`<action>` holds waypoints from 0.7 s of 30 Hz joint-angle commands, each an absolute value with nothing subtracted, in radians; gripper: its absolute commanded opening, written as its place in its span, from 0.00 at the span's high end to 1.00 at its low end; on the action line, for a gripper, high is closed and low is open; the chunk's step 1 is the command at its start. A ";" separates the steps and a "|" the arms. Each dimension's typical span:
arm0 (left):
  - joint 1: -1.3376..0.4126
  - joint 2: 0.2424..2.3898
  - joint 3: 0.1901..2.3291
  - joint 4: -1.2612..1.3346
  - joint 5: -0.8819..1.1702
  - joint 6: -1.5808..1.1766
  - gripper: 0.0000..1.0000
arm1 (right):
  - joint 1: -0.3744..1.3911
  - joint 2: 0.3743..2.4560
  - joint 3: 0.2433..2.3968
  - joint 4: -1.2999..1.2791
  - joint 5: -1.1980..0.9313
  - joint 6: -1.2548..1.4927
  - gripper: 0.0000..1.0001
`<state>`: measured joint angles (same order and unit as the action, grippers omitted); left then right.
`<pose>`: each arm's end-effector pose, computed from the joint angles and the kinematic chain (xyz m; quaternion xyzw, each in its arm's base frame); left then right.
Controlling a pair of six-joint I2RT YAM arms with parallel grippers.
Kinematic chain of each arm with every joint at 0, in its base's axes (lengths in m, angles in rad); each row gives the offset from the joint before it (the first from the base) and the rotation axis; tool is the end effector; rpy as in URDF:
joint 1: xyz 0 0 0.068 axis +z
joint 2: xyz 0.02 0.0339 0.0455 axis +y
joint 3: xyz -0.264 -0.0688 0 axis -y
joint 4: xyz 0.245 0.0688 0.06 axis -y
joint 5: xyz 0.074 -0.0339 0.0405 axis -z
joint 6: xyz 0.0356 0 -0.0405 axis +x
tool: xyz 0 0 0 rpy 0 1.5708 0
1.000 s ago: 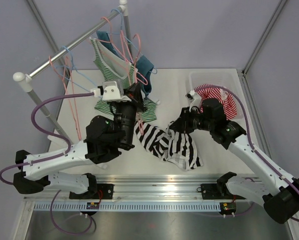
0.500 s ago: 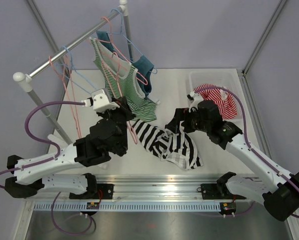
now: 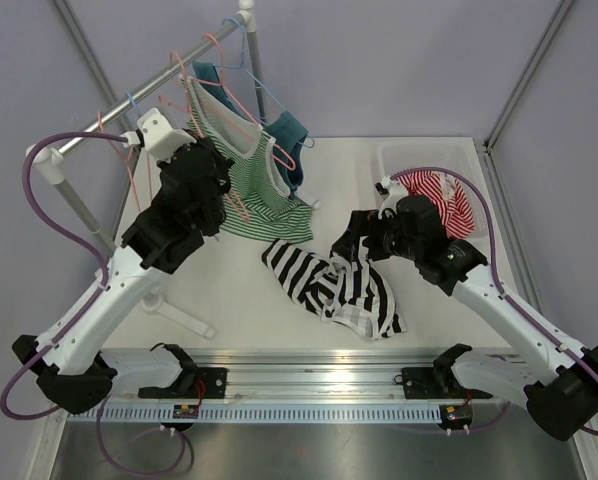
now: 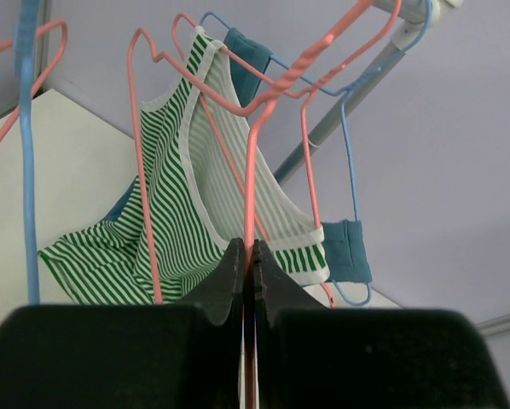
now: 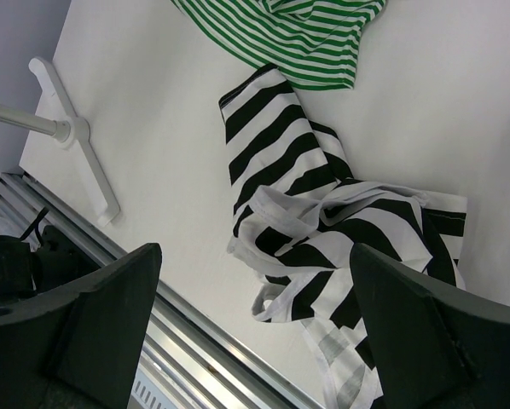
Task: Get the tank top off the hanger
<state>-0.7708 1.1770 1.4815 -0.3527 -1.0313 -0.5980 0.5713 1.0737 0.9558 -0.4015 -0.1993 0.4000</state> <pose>0.1839 -0.1360 0.4835 -0.2846 0.6568 -0.1028 0.6907 0.1972 0.1352 0.3223 -0.1234 0.8533 0.3092 0.4014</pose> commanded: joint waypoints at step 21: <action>-0.491 1.108 1.362 -0.379 -0.831 -0.781 1.00 | 0.577 1.112 1.002 -0.368 -0.235 0.384 0.01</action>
<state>-0.5034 1.1587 1.3895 -0.3779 -0.8135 -0.7109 0.5713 1.1110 0.9562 -0.4015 -0.2119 0.3985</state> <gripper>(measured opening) 0.024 0.993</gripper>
